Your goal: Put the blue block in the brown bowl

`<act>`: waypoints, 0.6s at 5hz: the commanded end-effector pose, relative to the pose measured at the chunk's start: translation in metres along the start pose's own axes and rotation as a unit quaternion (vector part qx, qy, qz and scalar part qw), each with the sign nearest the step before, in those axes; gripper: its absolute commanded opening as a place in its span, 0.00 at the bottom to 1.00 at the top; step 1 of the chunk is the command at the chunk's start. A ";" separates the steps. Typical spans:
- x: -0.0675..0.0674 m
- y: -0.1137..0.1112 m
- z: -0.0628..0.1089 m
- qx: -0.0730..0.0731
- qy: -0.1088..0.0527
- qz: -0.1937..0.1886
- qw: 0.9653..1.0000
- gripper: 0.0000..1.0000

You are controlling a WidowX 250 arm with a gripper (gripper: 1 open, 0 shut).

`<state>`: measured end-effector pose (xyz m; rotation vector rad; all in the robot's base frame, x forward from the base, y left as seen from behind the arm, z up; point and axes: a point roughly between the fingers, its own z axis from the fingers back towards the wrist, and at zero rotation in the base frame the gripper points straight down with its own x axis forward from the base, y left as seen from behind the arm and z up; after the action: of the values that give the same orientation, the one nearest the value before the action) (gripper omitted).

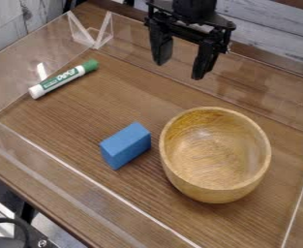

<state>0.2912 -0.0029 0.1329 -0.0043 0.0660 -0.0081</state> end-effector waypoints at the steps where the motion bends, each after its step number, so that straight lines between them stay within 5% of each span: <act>1: -0.005 0.001 -0.007 0.000 0.005 -0.014 1.000 1.00; 3: -0.038 0.007 -0.018 0.006 -0.012 -0.100 0.995 1.00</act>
<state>0.2480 0.0027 0.1059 -0.0075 0.0935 -0.2050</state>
